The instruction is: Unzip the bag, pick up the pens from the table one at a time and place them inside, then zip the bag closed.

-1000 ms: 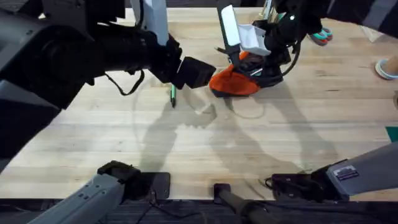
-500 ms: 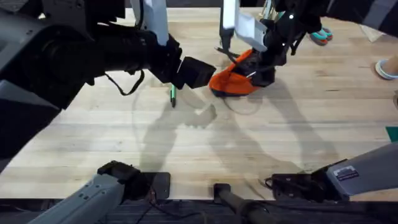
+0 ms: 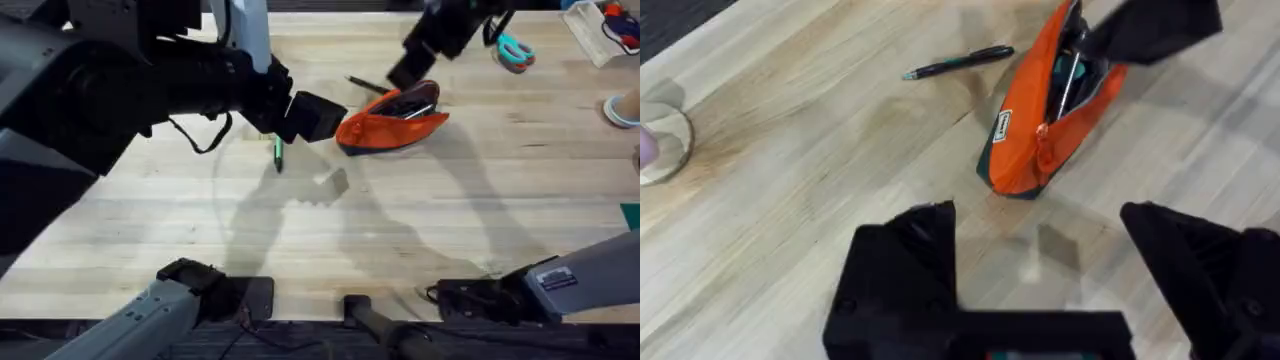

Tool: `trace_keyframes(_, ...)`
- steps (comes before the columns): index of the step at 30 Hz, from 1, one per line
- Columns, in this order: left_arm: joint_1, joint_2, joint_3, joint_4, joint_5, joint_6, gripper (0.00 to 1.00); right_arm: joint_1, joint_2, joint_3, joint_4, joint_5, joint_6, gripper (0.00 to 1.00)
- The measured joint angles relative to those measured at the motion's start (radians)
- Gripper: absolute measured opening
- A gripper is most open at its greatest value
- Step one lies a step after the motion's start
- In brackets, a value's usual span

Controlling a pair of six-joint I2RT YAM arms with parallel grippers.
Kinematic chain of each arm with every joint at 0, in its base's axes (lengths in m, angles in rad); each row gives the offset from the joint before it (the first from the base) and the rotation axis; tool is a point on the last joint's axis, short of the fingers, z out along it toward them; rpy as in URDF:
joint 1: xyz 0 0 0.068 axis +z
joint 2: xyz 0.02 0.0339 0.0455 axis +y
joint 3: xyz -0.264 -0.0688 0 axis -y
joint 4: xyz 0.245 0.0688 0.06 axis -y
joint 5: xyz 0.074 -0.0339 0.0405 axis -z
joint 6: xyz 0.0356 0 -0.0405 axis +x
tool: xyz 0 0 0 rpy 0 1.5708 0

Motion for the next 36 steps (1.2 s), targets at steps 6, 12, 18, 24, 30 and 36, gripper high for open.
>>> trace_keyframes(6,0.0,0.0,0.0,0.0,0.0,0.0,0.993,0.02,-0.012,0.034,-0.007,-0.017,0.13,0.996)
trace_keyframes(12,0.0,0.0,0.0,-0.004,0.0,0.0,0.992,0.071,-0.012,0.034,0.061,-0.137,0.19,0.996)
trace_keyframes(18,0.0,0.0,0.0,-0.004,0.0,0.0,0.993,0.075,-0.008,0.034,0.147,-0.151,0.243,0.995)
trace_keyframes(24,0.0,0.0,0.0,-0.004,0.0,0.0,0.993,0.075,0.051,0.034,0.231,-0.112,0.306,0.996)
trace_keyframes(30,0.0,0.0,0.0,-0.003,0.0,0.0,0.993,0.076,0.131,0.034,0.289,-0.104,0.331,0.996)
trace_keyframes(36,0.0,0.0,0.0,-0.004,0.0,0.0,0.993,0.078,0.153,0.034,0.309,-0.098,0.357,0.996)
